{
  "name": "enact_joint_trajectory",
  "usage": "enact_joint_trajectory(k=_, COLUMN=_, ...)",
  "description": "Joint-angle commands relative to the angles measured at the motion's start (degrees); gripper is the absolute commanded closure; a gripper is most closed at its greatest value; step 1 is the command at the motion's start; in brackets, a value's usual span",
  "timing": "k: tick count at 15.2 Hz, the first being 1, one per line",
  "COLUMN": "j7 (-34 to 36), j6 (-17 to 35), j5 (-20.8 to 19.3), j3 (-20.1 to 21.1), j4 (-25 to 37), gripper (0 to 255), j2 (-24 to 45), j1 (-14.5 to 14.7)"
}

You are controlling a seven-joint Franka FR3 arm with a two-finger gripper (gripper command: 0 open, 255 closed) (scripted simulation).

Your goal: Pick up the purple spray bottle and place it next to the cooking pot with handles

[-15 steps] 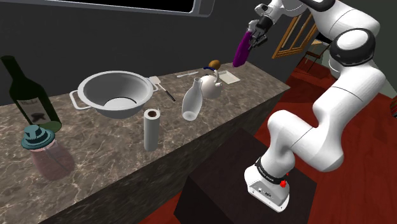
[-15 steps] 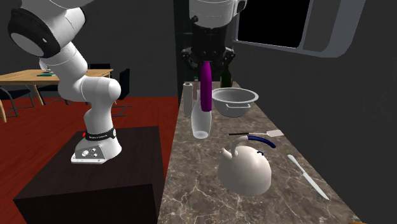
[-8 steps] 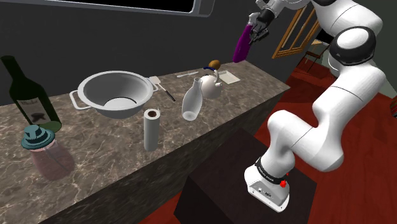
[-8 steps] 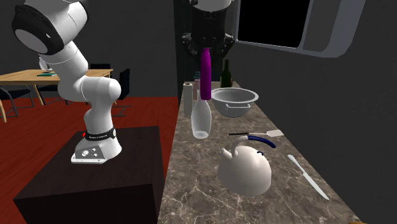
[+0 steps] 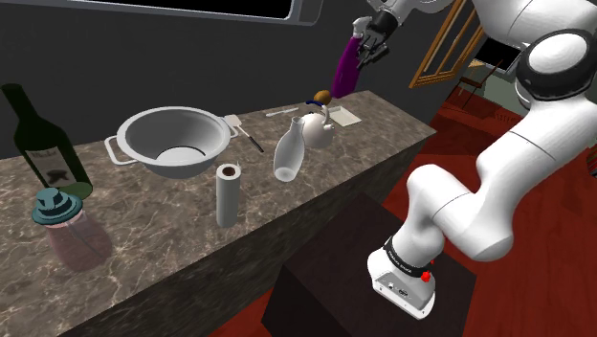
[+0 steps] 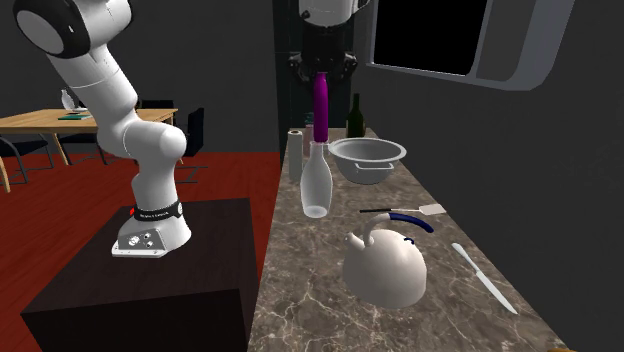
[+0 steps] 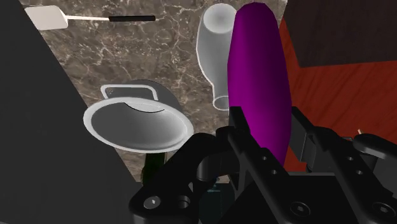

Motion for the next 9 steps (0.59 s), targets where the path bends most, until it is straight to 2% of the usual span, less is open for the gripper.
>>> enact_joint_trajectory(k=1, j7=1.41, j6=1.73, j5=1.75, j3=5.38, j4=-2.95, gripper=255, j2=1.23, j1=-4.12)
enact_joint_trajectory(k=5, j7=5.67, j6=5.77, j5=2.89, j3=15.31, j4=-8.33, gripper=255, j2=0.85, j1=-9.54)
enact_joint_trajectory(k=9, j7=10.47, j6=9.78, j5=3.45, j3=22.47, j4=-12.48, gripper=255, j2=-0.13, j1=-11.40)
